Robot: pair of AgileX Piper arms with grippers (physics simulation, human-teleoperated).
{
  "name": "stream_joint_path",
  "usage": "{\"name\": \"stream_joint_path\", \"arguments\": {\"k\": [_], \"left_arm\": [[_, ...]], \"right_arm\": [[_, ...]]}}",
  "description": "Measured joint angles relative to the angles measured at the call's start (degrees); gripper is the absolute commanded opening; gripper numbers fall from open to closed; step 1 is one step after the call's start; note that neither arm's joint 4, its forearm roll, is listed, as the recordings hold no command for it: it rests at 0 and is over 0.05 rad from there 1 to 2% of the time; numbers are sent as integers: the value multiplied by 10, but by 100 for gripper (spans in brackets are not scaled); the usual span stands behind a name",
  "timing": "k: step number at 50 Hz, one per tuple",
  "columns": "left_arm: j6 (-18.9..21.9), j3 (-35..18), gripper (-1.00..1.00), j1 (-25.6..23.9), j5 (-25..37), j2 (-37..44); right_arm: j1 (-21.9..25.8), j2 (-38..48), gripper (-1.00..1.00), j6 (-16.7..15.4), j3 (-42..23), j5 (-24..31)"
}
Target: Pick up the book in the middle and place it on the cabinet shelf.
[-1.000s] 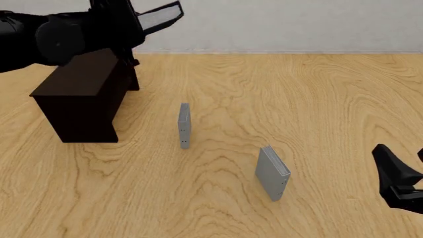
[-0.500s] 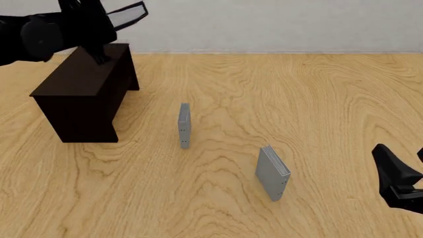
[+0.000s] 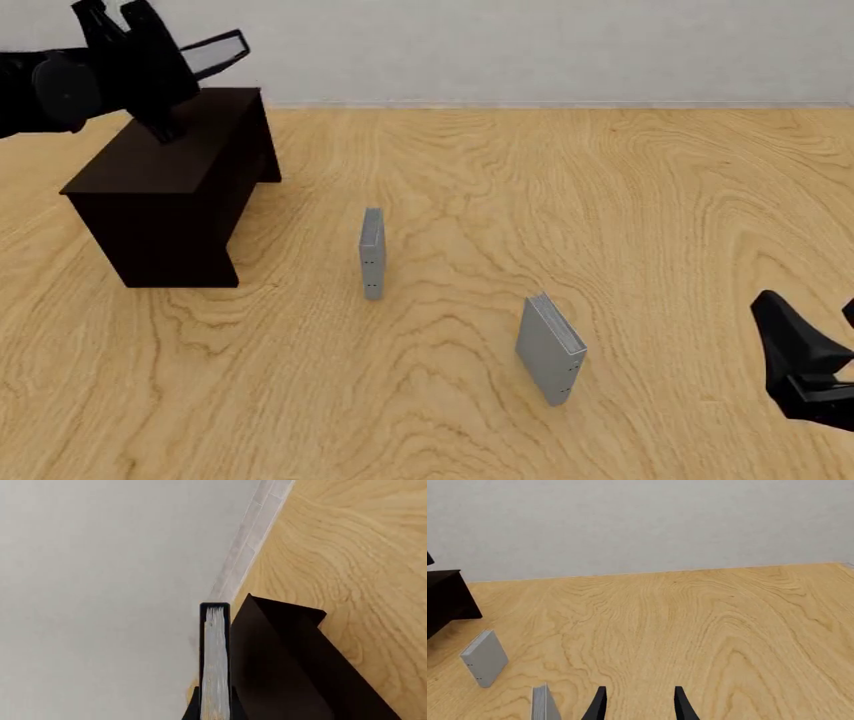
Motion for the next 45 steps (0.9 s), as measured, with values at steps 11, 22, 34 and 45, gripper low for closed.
{"name": "stream_joint_path", "arguments": {"k": [11, 22, 34, 45], "left_arm": [[-3, -18, -100, 25, 1, 31], [1, -31, -100, 43, -15, 60], [0, -45, -100, 50, -31, 82], [9, -42, -100, 53, -42, 86]], "right_arm": [[-2, 1, 100, 0, 0, -1], [-4, 2, 100, 0, 0, -1], [-7, 4, 100, 2, 0, -2], [-9, 5, 100, 3, 0, -3]]}}
